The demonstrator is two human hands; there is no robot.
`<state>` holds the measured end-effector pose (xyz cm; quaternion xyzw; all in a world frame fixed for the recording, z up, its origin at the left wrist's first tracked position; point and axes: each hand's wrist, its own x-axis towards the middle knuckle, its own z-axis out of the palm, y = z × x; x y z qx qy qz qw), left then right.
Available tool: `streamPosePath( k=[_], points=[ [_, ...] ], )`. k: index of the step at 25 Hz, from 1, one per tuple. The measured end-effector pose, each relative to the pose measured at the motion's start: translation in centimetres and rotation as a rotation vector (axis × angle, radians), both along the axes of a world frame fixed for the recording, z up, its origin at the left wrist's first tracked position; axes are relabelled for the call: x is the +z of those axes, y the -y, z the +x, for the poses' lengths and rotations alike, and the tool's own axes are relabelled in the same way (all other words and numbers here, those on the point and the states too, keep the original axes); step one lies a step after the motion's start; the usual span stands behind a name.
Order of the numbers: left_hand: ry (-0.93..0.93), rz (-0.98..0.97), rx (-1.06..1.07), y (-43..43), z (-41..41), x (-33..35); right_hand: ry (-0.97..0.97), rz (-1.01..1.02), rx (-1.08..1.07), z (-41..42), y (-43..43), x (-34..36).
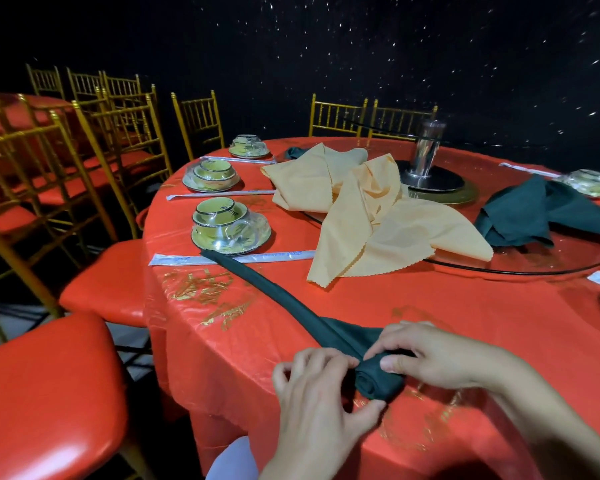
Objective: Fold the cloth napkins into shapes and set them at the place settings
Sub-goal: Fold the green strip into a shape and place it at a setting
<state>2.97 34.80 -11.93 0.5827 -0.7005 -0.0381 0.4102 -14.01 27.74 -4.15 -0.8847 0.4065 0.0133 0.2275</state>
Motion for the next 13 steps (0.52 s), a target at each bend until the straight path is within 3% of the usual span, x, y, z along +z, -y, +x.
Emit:
streamPosePath(
  k=[5,9,11,13],
  points=[
    [-0.064,-0.091,-0.068,-0.7,-0.5,-0.5,0.011,-0.063,-0.022,-1.3,-2.3,-0.3],
    [-0.085,0.050,-0.059,0.0,-0.2,0.1,0.212,-0.441,-0.095,-2.1,-4.7,-1.3],
    [-0.062,0.205,-0.059,0.2,0.0,1.2,0.212,-0.511,-0.093,-2.2,-5.2,-1.9],
    [0.024,0.213,-0.042,0.3,0.2,0.9,0.222,-0.499,-0.116,-2.1,-5.2,-2.2]
  ],
)
